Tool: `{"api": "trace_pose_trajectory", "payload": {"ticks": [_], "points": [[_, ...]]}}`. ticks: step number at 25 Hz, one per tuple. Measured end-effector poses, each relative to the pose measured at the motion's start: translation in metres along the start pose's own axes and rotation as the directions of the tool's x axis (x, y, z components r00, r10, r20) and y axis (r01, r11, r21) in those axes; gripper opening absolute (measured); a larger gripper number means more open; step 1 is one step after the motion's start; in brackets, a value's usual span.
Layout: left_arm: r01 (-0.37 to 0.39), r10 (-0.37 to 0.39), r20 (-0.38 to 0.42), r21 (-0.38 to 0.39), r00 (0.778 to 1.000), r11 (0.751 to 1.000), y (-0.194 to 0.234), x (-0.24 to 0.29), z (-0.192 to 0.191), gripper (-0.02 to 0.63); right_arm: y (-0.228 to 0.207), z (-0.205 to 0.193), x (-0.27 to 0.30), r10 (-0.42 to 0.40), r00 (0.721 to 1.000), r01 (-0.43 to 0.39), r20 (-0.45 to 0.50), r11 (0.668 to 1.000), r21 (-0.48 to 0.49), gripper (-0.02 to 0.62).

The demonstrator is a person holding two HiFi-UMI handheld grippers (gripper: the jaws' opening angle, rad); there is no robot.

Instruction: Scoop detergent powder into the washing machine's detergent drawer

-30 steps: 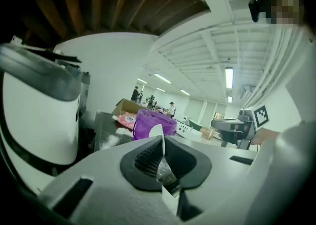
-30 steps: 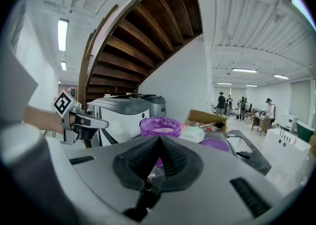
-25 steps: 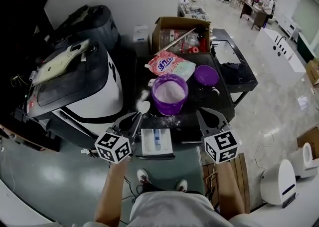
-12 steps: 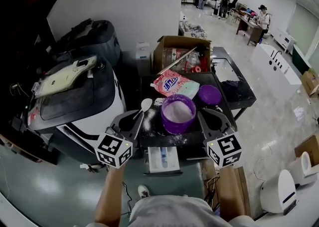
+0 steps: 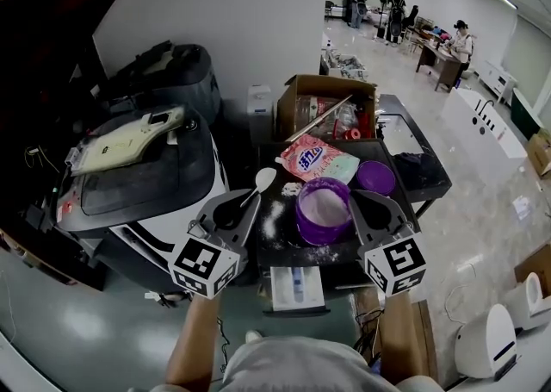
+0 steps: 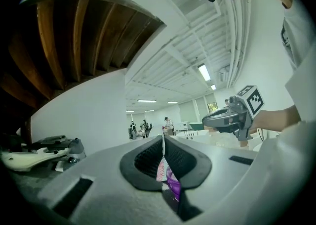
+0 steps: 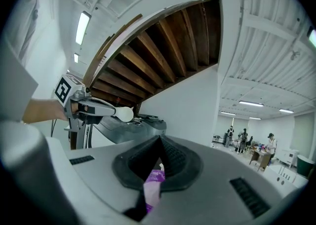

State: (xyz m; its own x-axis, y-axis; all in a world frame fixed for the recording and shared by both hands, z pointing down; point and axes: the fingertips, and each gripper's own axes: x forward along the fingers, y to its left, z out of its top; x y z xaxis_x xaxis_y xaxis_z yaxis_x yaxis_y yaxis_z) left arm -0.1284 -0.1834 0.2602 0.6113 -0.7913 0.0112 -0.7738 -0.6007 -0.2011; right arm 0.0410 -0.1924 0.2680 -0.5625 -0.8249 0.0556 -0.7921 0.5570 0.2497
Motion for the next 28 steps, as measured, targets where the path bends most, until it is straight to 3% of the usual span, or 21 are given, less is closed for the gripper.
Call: {"api": "trace_pose_trajectory", "payload": {"ticks": [28], "points": [[0.025,-0.025,-0.009,0.026,1.0,0.999,-0.002,-0.001,0.0,0.015,-0.004,-0.01,0.002,-0.031,0.999,0.031,-0.033,1.0,-0.003,-0.005]]}}
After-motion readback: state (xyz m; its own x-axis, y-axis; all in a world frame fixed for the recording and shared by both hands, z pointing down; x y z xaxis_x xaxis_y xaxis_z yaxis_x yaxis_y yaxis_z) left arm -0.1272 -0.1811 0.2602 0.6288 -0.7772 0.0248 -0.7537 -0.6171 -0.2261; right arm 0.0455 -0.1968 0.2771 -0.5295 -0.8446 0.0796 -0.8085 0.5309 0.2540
